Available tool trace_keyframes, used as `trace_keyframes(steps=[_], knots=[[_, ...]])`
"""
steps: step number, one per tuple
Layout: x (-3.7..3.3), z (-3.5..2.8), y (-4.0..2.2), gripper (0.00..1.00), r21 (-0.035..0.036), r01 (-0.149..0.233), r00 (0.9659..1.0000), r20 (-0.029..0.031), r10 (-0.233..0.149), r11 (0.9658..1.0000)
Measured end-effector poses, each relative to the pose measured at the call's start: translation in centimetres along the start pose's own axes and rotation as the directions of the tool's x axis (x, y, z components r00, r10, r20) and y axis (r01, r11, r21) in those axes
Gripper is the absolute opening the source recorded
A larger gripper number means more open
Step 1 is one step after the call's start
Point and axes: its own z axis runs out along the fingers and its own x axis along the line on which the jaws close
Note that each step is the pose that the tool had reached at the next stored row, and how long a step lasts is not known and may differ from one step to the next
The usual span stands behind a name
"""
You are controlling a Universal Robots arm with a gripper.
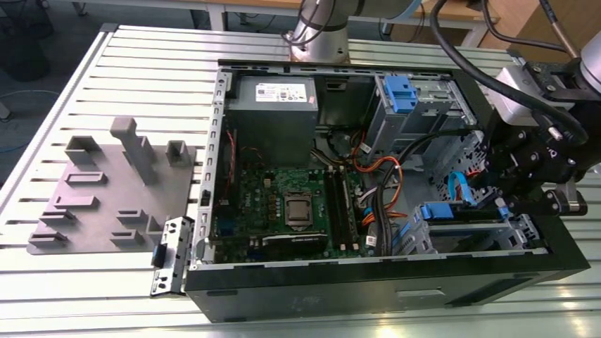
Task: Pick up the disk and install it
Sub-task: 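Insert the first disk wire, then insert the second disk wire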
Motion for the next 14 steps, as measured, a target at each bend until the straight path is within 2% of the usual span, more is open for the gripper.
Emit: trace_keyframes(steps=[5, 14], knots=[[-0.01, -0.02, -0.47, 0.36, 0.0, 0.0, 1.0, -0.0003, 0.0, 1.0], [0.0, -0.02, -0.51, 0.36, 0.0, 0.0, 1.0, -0.0003, 0.0, 1.0]])
